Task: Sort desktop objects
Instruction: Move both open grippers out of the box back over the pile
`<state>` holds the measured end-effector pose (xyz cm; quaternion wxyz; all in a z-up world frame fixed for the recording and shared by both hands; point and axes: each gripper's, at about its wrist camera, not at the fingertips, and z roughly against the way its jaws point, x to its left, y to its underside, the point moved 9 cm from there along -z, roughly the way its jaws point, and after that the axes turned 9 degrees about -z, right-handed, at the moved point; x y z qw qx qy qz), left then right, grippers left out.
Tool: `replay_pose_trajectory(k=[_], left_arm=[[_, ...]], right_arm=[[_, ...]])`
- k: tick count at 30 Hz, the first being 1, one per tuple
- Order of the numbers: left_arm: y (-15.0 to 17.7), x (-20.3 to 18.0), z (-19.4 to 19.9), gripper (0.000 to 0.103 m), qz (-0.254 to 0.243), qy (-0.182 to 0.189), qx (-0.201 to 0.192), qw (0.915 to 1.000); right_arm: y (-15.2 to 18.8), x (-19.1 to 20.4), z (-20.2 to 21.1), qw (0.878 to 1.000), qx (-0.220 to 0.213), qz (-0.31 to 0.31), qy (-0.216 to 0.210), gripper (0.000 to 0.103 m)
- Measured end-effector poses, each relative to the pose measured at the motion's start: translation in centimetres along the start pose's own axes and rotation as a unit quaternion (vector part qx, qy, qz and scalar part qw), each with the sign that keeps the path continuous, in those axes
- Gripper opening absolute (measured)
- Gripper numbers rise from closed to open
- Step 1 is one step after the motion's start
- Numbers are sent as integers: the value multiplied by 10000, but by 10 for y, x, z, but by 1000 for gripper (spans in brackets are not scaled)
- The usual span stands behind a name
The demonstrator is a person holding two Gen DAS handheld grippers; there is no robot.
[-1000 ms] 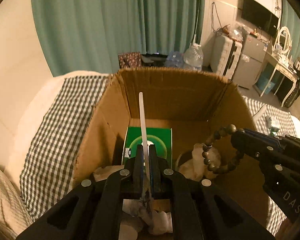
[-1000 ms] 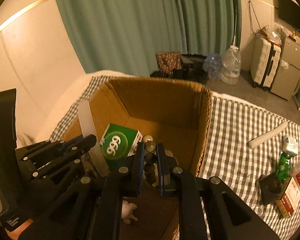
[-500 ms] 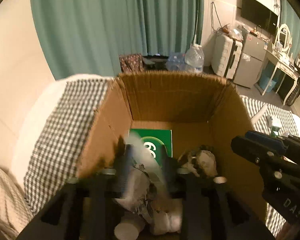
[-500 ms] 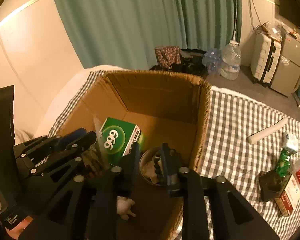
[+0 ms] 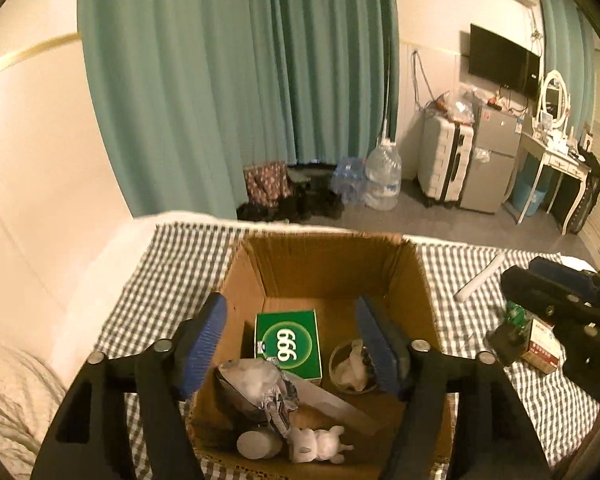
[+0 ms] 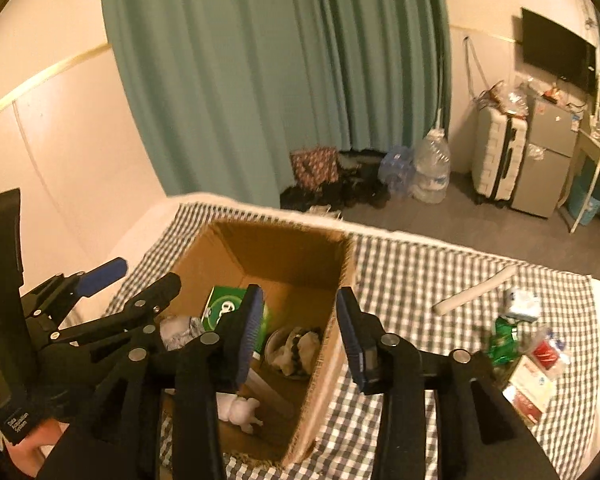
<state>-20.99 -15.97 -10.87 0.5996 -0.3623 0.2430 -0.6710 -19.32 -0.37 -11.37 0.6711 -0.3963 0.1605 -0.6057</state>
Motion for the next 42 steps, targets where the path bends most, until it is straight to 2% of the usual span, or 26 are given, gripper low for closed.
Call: replay_pose_trajectory(k=[5, 7, 9, 11, 20, 31, 42], left_arm=[[-15, -1, 32, 85, 39, -24, -301, 9995], [-21, -1, 44, 95, 61, -49, -422, 9991], [-28, -3, 60, 99, 93, -82, -577, 9983], [-31, -7, 72, 102, 112, -43, -689, 9976], [-51, -23, 111, 103, 51, -35, -1003, 9949], [-60, -76, 129, 103, -206, 136, -1140, 9932], [-54, -145, 111, 103, -478, 531, -975, 9927]], right_arm=[[-13, -9, 38, 9993, -363, -119, 58, 52], [-17, -12, 54, 9985, -514, -133, 96, 61], [-20, -14, 68, 9977, -651, -129, 137, 77], [-24, -19, 83, 9966, -798, -143, 172, 84], [-36, -49, 136, 9897, -1287, -458, 421, 103], [-30, -99, 169, 9842, -1439, -630, 823, 103], [-4, -188, 182, 9768, -1313, -1095, 1292, 103]])
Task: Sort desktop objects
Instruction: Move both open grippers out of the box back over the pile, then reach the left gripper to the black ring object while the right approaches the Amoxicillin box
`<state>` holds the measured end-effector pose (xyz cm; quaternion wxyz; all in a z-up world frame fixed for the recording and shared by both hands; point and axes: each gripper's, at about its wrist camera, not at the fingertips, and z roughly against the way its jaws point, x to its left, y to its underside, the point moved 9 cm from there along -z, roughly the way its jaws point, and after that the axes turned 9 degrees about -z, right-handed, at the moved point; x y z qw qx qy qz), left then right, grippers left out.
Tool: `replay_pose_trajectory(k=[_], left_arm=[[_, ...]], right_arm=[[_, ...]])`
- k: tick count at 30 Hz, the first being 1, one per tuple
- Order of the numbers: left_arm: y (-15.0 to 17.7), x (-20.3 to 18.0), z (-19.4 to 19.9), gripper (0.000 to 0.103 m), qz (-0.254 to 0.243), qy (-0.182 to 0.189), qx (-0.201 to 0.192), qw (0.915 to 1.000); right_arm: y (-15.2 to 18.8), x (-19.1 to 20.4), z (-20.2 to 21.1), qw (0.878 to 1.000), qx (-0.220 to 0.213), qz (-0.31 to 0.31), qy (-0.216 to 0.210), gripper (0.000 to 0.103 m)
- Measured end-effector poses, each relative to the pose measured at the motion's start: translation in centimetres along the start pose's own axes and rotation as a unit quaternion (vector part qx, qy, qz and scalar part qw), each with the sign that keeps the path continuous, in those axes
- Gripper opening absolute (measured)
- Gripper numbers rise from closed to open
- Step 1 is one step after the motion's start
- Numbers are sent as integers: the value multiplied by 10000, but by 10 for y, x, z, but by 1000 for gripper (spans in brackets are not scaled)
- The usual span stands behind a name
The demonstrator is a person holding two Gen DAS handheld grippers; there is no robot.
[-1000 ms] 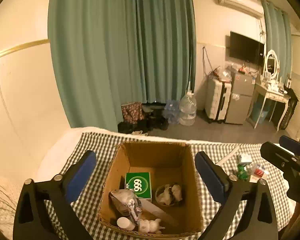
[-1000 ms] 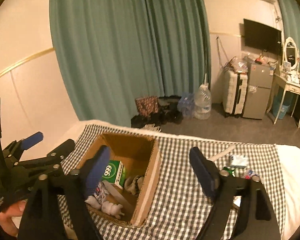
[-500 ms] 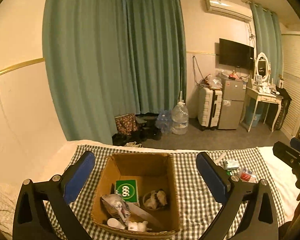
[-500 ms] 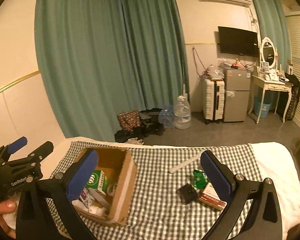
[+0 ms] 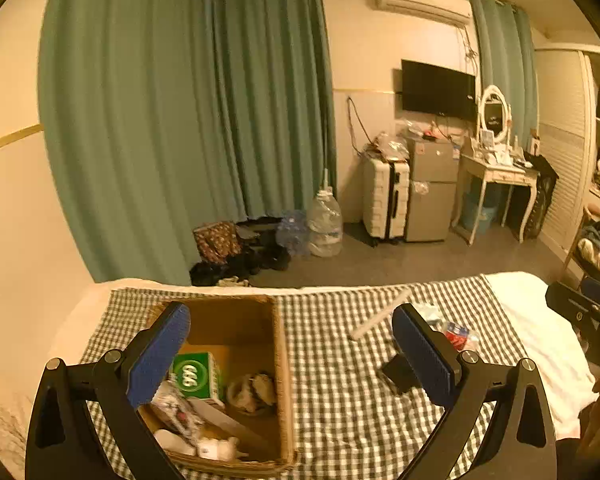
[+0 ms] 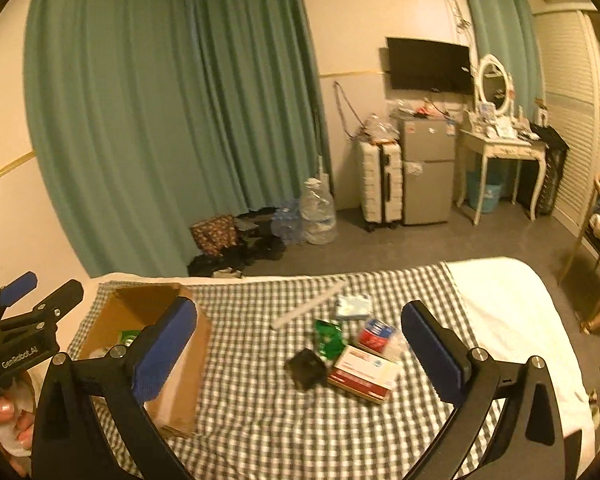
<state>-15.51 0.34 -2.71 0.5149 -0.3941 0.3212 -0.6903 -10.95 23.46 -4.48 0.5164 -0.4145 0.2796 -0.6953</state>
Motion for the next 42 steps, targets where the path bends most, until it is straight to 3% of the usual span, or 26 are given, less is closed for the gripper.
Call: replay_pose_trajectory(k=[8, 12, 19, 31, 42], left_arm=[[2, -38, -22, 103, -18, 300, 102, 9995], [3, -50, -35, 103, 12, 231, 168, 9996], [10, -84, -74, 103, -112, 466, 456, 9978], [70, -129, -158, 103, -256, 770, 1331, 9878], [114, -176, -221, 103, -528, 910, 1933, 9755]], right_arm=[[2, -56, -12, 9991, 143, -234, 332, 103], [7, -79, -25, 9978, 282, -343, 484, 103], [19, -104, -53, 9957, 538, -437, 608, 103], [84, -156, -131, 9856, 1321, -711, 781, 103], [110, -188, -180, 9810, 1670, -551, 818, 103]])
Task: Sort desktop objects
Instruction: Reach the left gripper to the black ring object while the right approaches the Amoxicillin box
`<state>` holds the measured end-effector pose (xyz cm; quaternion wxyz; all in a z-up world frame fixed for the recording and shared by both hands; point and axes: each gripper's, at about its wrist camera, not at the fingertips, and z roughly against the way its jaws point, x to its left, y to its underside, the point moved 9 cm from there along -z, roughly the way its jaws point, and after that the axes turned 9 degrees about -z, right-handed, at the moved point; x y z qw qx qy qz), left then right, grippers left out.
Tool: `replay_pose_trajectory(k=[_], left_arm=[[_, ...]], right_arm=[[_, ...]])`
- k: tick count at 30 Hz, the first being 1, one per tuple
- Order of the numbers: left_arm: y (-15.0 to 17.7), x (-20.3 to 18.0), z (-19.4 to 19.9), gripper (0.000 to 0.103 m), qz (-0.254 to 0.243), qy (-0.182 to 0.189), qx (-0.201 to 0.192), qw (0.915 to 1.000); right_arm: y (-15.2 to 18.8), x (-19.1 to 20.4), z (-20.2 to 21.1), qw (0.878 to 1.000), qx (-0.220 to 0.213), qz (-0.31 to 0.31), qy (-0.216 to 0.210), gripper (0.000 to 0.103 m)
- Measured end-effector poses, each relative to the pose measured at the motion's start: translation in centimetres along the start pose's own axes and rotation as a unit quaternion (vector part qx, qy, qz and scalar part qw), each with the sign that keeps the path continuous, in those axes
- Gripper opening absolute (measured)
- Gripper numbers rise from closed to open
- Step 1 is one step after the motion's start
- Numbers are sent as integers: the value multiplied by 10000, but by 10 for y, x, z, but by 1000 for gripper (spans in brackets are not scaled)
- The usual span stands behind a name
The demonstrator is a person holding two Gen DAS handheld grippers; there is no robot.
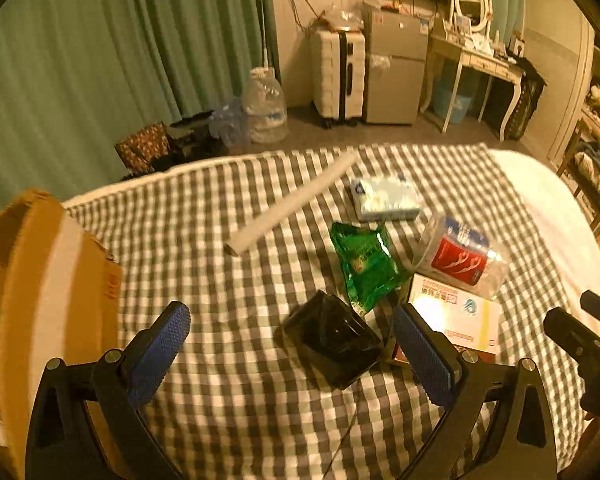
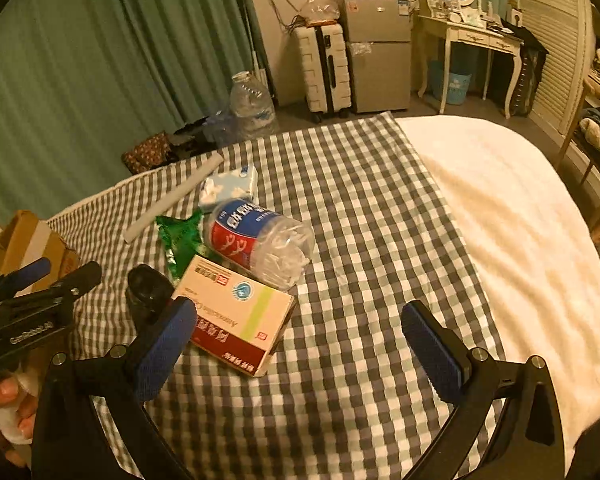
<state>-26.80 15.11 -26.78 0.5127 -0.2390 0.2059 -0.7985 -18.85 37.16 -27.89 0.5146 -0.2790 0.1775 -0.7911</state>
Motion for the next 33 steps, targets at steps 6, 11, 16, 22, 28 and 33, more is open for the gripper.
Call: replay_pose_trajectory(k=[6, 11, 16, 22, 28, 33], left_arm=[[10, -5, -29, 103, -77, -27, 300, 9995], [23, -4, -41, 103, -21, 93, 420, 9991], [32, 1, -44, 103, -49, 38, 503, 9987], [39, 9, -39, 103, -85, -37, 490, 9988], [47, 26, -29, 103, -66, -260, 518, 9983], [44, 33, -34, 103, 134, -207, 532, 9983]], right_arm=[[-6, -12, -21, 9999, 31, 10, 160, 103], [-6, -15, -41, 9997, 183, 58, 159, 103], [-5, -16, -47, 9981, 126, 332, 510, 103], [5, -22, -63, 9940, 481, 625, 761, 103], [17, -8, -63, 9921, 632, 923, 562, 103], [22, 18, -52, 9899, 547, 1286, 238, 103]])
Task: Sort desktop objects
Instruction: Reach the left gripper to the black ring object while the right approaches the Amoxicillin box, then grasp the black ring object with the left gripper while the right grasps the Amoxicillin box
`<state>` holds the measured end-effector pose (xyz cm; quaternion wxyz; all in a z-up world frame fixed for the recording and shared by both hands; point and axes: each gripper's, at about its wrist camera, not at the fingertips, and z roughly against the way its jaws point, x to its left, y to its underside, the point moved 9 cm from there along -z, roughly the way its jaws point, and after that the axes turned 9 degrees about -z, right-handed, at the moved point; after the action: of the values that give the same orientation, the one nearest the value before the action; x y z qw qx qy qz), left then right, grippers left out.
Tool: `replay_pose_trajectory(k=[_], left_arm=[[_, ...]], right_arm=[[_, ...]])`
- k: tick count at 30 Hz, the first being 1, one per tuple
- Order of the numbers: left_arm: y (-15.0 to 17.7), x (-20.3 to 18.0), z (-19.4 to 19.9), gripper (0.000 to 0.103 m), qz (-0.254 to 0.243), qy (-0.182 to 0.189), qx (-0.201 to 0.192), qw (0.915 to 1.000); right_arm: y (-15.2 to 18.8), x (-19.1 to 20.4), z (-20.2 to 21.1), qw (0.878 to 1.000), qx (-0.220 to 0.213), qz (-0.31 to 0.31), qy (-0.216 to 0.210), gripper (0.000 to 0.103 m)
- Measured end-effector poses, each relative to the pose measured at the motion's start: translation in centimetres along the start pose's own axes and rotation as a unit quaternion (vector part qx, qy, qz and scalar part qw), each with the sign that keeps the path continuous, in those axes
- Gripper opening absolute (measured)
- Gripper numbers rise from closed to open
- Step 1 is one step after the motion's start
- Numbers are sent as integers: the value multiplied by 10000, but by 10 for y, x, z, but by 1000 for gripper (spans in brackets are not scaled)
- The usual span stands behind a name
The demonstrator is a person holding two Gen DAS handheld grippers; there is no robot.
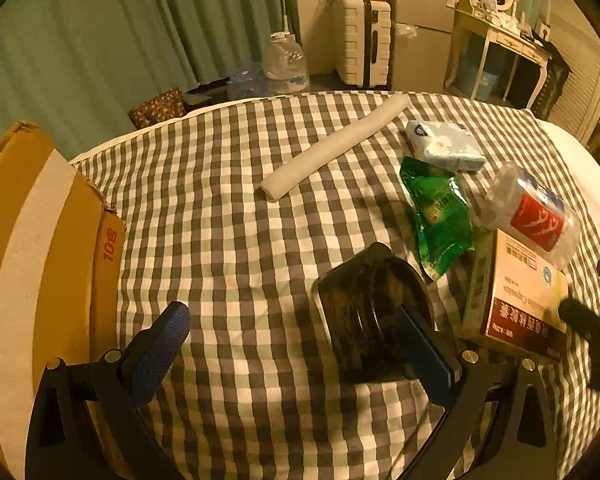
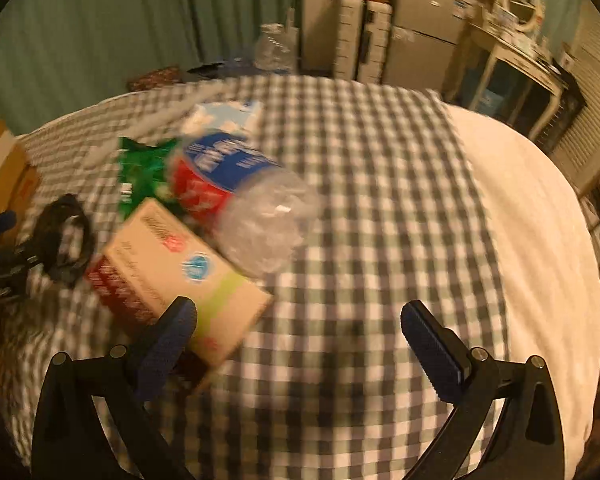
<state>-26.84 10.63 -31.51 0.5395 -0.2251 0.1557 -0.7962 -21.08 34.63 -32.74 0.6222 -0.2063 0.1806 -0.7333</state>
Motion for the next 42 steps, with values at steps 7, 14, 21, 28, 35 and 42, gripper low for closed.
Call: replay_pose_trajectory(k=[7, 14, 21, 28, 35, 42], left_arm=[[6, 3, -21, 77, 6, 131, 184, 9997], [17, 1, -31, 34, 10, 462, 269, 9986], [9, -16, -16, 9, -339, 378, 145, 9986], [3, 8, 17, 9, -160, 210, -102, 9996], [0, 35, 51, 9, 77, 85, -347, 9993], [3, 51, 89, 9, 197, 12, -570, 9982]], right_arm=[[19, 36, -10, 9943, 343, 727, -698, 103], [22, 53, -26, 9878, 464, 1228, -836, 103], [26, 68, -24, 9806, 358, 1660, -977, 102], [40, 79, -11, 9772, 521, 1541, -1363, 89], [57, 95, -1, 9754, 543, 1779, -1187, 89], [44, 94, 11, 9837, 292, 1164, -1337, 87]])
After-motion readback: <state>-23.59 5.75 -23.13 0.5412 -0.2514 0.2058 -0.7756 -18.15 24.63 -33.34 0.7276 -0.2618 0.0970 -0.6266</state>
